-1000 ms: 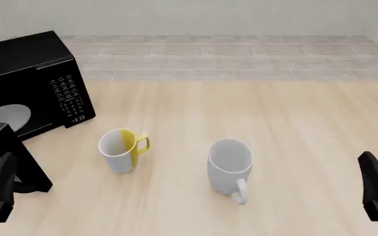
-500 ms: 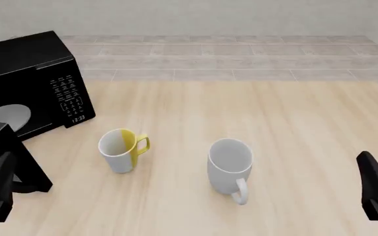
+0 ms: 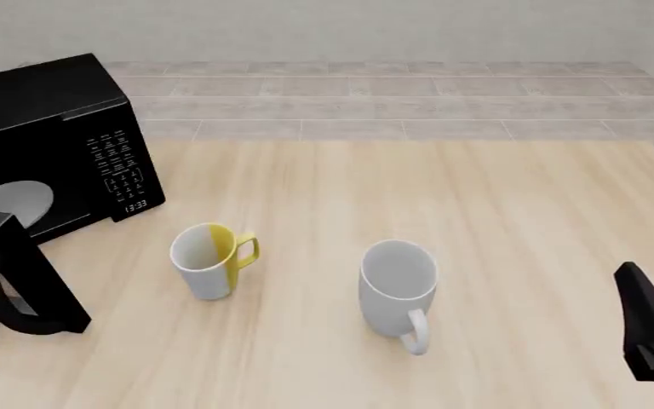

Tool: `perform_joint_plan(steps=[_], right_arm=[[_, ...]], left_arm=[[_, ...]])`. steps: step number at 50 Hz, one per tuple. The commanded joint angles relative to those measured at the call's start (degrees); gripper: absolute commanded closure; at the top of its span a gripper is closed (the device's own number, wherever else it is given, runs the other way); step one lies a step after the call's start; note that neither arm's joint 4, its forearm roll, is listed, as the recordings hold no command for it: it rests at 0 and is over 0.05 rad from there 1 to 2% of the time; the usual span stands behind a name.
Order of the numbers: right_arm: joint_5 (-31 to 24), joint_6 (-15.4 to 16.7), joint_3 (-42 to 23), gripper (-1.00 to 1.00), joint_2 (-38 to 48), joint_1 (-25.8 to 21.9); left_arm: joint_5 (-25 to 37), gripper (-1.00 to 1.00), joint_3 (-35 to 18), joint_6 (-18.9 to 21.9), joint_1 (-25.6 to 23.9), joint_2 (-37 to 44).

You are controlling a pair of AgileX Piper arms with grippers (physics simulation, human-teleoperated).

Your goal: Close the microwave.

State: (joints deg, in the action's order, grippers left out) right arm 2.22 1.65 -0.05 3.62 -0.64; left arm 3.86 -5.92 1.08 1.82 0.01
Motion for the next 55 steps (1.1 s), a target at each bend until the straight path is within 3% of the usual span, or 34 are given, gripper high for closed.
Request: perform_joint_plan(steps=[1, 16, 18, 26, 44, 55], right_arm=[[0.57, 0.3, 0.02, -1.0, 0.67, -0.01], [1.24, 0.16, 0.02, -1.0, 1.24, 0.63], [1.44, 0.05, 0.01, -1.0, 1.46, 0.65], [2.91, 0.12, 0.03, -1.0, 3.16, 0.25], [2.66, 1.24, -0.01, -1.0, 2.45, 0.43], [1.1, 2.03, -0.35, -1.0, 0.92, 0.81]], left_arm=[[-0.58, -1.0, 0.59, 0.38, 1.68, 0.0], [-0.73, -1.0, 1.9, -0.42, 2.46, 0.02], [-1.46, -1.0, 2.78, 1.46, 4.63, 0.05], [-1.63, -1.0, 3.59, -0.32, 3.64, 0.81], [-19.1, -1.0, 5.55, -0.81, 3.51, 19.94], [-26.47, -1.0, 5.71, -0.56, 4.75, 28.41]])
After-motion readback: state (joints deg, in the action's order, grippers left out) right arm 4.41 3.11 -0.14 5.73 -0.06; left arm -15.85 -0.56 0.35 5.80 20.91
